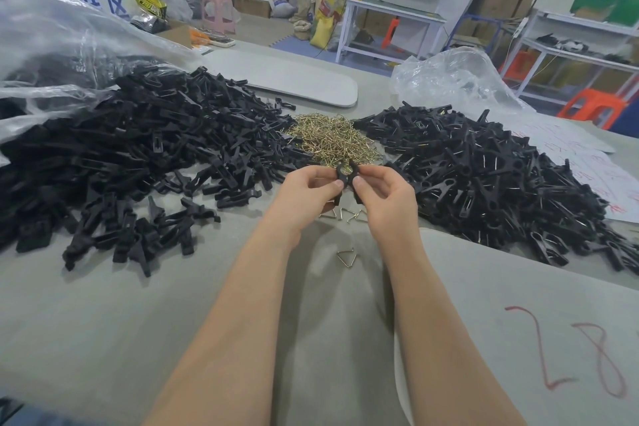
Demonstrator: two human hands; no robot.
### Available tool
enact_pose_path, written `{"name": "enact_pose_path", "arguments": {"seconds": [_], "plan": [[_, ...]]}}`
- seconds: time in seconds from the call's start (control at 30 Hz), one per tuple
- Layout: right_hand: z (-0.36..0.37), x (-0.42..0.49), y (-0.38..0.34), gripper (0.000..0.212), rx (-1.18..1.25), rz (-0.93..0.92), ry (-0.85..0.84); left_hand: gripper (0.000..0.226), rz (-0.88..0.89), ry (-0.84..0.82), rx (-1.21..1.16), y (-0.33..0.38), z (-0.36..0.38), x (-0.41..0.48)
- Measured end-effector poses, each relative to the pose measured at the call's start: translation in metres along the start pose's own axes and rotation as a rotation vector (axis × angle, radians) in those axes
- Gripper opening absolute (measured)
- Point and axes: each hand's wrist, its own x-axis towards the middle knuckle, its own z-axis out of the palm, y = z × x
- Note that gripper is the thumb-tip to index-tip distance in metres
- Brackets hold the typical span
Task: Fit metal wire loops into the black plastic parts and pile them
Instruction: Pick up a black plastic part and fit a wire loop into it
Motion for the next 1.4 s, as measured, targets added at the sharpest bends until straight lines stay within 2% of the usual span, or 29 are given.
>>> {"name": "enact_pose_path", "arguments": {"seconds": [0.63, 0.83, 1.27, 1.4], "plan": [[-0.0009, -0.0002, 0.0001, 0.02, 0.02, -0.003, -0.005, 0.016, -0.014, 0.015, -0.056, -0.001, -0.0002, 0.0012], [-0.0008, -0.0008, -0.0002, 0.016, 0.006, 0.001, -0.012, 0.017, -0.008, -0.001, -0.044, -0.0018, -0.0001, 0.0013], [-0.0003, -0.0001, 0.0015, 0.016, 0.016, 0.03, -0.014, 0.009, -0.023, 0.022, -0.014, -0.0035, 0.0007, 0.0044], [-0.0006, 0.0, 0.0018, 0.019, 0.039, 0.037, 0.003, 0.016, -0.013, 0.02, -0.015, -0.0043, 0.0009, 0.0045]]}}
